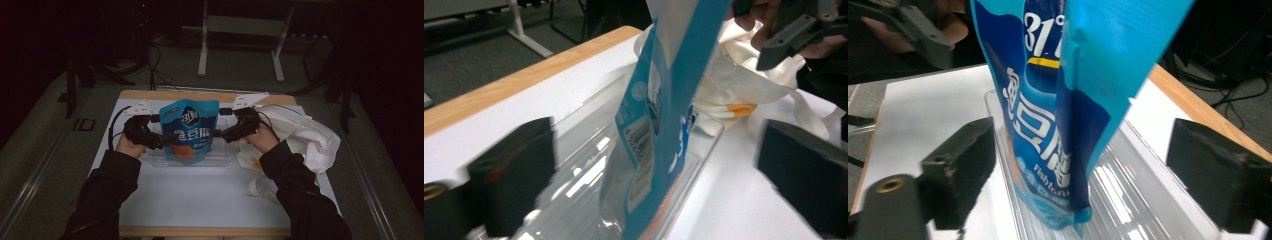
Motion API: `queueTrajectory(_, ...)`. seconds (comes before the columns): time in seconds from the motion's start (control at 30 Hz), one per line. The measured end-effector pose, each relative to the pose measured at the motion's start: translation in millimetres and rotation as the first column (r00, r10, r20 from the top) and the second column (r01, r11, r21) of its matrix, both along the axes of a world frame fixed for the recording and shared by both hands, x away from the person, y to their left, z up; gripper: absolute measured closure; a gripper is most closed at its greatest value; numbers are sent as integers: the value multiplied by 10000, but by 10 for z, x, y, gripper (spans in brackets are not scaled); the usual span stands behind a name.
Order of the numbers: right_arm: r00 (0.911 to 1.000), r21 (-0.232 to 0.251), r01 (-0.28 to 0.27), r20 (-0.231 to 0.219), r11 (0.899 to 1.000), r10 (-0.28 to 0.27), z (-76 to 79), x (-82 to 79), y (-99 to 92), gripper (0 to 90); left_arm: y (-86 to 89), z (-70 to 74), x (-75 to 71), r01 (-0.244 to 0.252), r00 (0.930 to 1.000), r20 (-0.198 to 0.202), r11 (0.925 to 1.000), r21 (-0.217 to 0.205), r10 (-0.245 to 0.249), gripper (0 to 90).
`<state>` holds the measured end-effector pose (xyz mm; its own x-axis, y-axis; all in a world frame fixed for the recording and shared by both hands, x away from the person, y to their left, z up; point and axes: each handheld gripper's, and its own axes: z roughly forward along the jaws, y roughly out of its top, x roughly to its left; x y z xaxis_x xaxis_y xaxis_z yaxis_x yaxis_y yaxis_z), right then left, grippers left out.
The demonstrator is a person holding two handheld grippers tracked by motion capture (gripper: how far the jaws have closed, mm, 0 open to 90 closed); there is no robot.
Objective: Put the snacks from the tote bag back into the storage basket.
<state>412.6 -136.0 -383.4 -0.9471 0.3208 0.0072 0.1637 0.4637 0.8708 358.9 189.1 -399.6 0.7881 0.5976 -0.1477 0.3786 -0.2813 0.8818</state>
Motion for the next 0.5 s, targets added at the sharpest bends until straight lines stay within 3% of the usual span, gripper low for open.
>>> queueTrajectory(0.37, 9997, 25, 230, 82, 9997, -230, 16, -67, -150, 133, 59, -22, -153, -551, 9985, 58, 9985, -78, 551, 11)
queueTrajectory(0.5, 9995, -59, 277, 173, 9996, -276, 10, -112, -200, 133, 60, -35, -231, -864, 9962, 129, 9962, 144, 862, 11)
